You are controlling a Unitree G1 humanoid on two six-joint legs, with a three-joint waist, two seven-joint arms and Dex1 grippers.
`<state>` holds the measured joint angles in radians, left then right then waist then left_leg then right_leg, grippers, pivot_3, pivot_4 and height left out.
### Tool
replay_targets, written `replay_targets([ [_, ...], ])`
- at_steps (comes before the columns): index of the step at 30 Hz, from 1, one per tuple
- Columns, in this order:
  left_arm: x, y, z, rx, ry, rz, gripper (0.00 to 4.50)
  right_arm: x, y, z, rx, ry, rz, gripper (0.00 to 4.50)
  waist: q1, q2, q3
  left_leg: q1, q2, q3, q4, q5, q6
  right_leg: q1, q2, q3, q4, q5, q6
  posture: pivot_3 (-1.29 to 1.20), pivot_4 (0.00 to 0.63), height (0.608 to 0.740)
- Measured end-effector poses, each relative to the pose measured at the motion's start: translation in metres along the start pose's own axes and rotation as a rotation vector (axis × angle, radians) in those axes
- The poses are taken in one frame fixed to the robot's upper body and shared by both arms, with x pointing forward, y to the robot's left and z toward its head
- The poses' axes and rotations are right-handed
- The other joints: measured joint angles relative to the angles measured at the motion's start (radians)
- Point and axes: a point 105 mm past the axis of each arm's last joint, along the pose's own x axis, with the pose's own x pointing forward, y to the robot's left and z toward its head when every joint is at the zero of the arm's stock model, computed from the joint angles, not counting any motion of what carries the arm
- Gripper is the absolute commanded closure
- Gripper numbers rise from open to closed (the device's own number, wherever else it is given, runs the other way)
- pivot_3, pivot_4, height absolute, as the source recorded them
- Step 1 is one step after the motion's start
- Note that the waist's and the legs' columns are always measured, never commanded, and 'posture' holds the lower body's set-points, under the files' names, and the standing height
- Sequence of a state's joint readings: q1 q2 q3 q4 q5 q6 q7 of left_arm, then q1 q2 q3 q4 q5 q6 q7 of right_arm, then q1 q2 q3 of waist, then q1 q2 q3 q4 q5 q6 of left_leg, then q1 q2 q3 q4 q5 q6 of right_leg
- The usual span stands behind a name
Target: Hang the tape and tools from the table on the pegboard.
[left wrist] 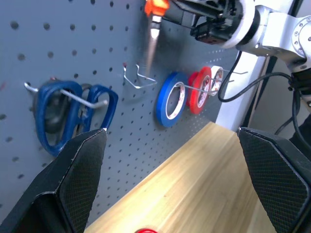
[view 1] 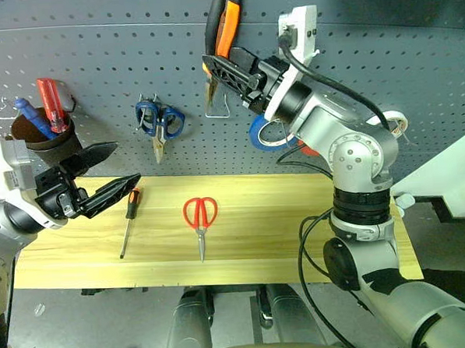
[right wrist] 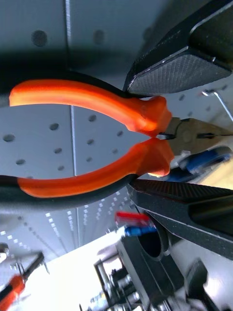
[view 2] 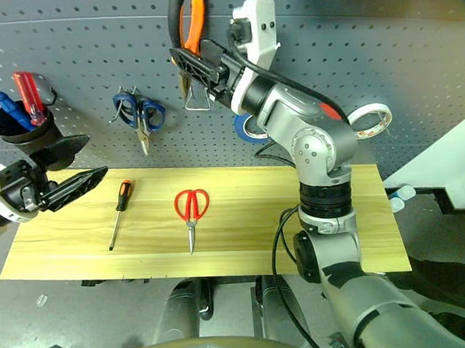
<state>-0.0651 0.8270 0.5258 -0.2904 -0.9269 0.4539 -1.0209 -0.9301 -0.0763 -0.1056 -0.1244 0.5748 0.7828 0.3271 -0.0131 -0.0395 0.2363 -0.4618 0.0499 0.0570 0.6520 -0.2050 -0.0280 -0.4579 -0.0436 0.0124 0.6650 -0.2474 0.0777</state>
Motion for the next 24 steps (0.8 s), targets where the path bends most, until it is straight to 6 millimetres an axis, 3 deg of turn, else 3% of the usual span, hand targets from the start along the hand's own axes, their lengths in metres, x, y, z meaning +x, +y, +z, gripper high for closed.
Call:
replay_targets([
  [7, -0.001, 0.004, 0.001, 0.019, 0.022, 0.012, 0.0, 0.005, 0.001, 0.004, -0.094, -0.04, -0.041, 2.28, -0.002, -0.001, -0.003, 0.001, 0.0, 0.0, -0.002, 0.008, 0.001, 0.0, 0.0, 0.0, -0.001, 0.006, -0.005, 0.07, 0.121, 0.723],
  [24, 0.001, 0.008, -0.003, 0.047, 0.059, 0.01, 0.0, -0.001, -0.008, -0.036, -0.241, 0.096, -0.155, 2.28, -0.003, -0.001, -0.008, 0.0, 0.001, 0.0, -0.003, 0.011, 0.0, -0.001, 0.0, 0.0, 0.0, 0.007, -0.005, 0.04, 0.119, 0.723],
])
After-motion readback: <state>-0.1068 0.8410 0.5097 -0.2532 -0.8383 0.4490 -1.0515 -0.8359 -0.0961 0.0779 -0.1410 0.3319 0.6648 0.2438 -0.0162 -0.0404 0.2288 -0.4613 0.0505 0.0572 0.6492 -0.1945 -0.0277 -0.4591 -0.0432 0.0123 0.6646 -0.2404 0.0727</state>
